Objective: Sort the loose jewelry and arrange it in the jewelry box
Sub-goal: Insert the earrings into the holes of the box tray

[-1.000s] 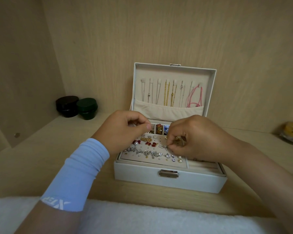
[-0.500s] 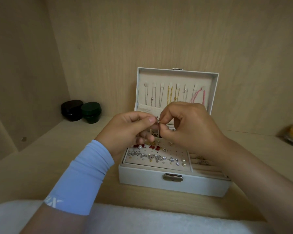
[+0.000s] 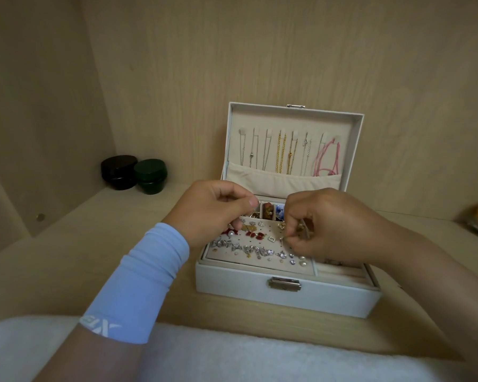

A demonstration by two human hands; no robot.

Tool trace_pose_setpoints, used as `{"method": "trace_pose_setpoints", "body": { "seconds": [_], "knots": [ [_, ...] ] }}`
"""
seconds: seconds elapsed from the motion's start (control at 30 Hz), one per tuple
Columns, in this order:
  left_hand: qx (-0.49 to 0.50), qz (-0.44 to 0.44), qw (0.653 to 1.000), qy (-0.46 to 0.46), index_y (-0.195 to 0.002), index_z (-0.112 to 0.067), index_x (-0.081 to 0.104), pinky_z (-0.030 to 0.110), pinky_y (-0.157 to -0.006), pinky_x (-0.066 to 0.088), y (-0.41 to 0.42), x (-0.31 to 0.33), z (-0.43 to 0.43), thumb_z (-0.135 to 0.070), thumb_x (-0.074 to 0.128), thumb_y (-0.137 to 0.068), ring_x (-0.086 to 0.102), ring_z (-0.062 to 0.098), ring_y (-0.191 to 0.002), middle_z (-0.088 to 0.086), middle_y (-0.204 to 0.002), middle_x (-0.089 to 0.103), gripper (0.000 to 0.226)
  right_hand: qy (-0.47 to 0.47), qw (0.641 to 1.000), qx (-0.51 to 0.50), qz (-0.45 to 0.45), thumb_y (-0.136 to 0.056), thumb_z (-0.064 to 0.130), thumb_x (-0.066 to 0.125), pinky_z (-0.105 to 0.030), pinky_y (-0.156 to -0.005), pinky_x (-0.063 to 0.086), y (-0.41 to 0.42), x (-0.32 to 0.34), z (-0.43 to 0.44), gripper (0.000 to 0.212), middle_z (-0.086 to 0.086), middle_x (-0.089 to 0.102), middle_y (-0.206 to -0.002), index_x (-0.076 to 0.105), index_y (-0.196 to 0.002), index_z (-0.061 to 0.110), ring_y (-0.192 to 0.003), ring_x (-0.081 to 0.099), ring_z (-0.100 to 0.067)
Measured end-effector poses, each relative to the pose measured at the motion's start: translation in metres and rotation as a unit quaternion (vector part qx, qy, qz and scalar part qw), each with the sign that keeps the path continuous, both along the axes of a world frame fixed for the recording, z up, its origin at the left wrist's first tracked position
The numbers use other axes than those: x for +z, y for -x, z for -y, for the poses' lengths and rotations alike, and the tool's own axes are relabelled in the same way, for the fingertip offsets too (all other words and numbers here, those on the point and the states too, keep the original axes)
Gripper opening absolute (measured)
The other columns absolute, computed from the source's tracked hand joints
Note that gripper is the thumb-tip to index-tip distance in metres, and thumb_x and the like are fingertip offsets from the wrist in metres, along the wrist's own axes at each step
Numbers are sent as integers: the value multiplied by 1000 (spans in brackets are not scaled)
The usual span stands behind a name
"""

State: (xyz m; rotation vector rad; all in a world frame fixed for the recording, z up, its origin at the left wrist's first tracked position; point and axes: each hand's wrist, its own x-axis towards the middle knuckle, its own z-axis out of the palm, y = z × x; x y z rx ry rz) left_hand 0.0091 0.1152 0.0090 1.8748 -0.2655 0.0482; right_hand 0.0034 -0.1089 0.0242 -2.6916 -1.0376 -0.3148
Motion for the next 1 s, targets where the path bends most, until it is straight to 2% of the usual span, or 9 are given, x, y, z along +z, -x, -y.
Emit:
{"method": "trace_pose_setpoints", "body": {
  "seconds": [0.13, 0.27, 0.5, 0.63, 0.77, 0.9, 1.0],
  "knots": [
    [0, 8, 1000, -1, -85, -24, 77, 19, -58, 44, 0, -1, 0, -23, 72, -87, 62, 6, -59, -3, -74, 73, 6, -4, 1000, 14, -15, -73, 17, 78, -14, -62, 38, -3, 1, 0, 14, 21, 62, -76, 69, -71, 28, -74, 59, 3],
    [-1, 16, 1000, -4, -85, -23, 77, 20, -58, 44, 0, -2, 1, -23, 72, -87, 60, 5, -56, 0, -69, 72, 5, -6, 999, 23, -23, -74, 17, 78, -18, -64, 44, -4, 3, 0, 14, 21, 62, -77, 70, -73, 29, -76, 61, 0],
    [-2, 25, 1000, -2, -84, -24, 76, 18, -58, 44, -1, -2, 1, -21, 72, -88, 61, 5, -57, -7, -69, 72, 7, 8, 1000, 21, -21, -73, 18, 78, -17, -64, 43, -3, 5, -3, 13, 23, 61, -75, 71, -72, 29, -75, 60, 2],
    [-1, 23, 1000, -1, -85, -24, 77, 20, -60, 44, -1, -3, 1, -23, 72, -87, 63, 5, -59, -6, -71, 72, 5, 37, 999, 13, -15, -74, 22, 77, -15, -64, 40, -1, 8, -3, 12, 24, 62, -78, 71, -73, 32, -78, 59, 4],
    [0, 24, 1000, -6, -86, -25, 76, 21, -61, 45, -1, -2, 1, -24, 72, -87, 62, 4, -57, -6, -70, 72, 5, 66, 998, 11, -14, -79, 28, 77, -14, -66, 40, 1, 11, -2, 8, 26, 63, -85, 75, -80, 36, -81, 59, 6],
    [0, 24, 1000, -13, -87, -24, 76, 19, -59, 46, 0, -1, 0, -24, 71, -88, 63, 4, -58, -6, -72, 73, 5, 95, 993, 3, -66, -87, 34, 74, -11, -68, 34, 0, 18, 3, 8, 29, 61, -92, 76, -91, 41, -87, 54, 12],
    [-3, 18, 1000, -15, -86, -25, 76, 19, -58, 45, -1, -1, 0, -24, 71, -88, 63, 4, -58, -5, -72, 73, 6, 83, 993, -13, -82, -91, 31, 69, -12, -67, 32, -1, 18, 4, 12, 26, 59, -94, 75, -96, 40, -85, 51, 15]
  ]
}}
